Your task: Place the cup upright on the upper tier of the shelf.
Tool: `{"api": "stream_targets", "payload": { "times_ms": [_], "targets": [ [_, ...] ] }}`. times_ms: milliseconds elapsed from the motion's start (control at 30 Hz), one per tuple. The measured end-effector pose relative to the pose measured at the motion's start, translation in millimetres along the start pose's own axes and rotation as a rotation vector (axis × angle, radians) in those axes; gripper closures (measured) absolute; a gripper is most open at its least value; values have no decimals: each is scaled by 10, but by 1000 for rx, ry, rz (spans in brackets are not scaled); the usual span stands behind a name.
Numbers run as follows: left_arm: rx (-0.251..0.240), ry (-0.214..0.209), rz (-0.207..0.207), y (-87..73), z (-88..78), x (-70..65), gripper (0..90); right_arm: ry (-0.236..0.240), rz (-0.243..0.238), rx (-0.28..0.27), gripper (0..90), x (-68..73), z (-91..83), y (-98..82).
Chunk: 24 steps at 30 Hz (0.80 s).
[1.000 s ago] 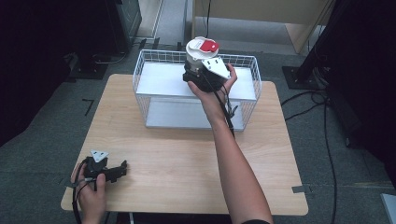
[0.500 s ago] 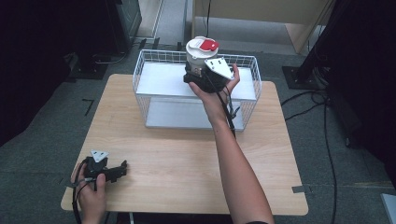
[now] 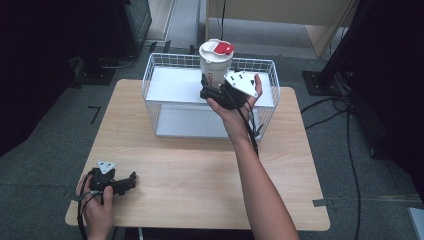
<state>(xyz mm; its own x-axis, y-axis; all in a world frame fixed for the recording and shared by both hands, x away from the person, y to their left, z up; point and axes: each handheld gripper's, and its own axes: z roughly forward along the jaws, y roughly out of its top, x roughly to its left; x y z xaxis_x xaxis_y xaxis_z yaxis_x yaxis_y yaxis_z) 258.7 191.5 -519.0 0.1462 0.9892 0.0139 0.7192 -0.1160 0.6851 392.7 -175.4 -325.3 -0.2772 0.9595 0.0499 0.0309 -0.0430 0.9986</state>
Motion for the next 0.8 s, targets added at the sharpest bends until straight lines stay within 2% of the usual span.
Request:
{"api": "stream_targets", "payload": {
  "times_ms": [367, 800],
  "targets": [
    [0, 0, 0, 0, 0, 0, 0, 9, -10, -10, 0, 1, -330, -100],
    [0, 0, 0, 0, 0, 0, 0, -10, -16, -26, 0, -112, -702, -251]
  ]
}}
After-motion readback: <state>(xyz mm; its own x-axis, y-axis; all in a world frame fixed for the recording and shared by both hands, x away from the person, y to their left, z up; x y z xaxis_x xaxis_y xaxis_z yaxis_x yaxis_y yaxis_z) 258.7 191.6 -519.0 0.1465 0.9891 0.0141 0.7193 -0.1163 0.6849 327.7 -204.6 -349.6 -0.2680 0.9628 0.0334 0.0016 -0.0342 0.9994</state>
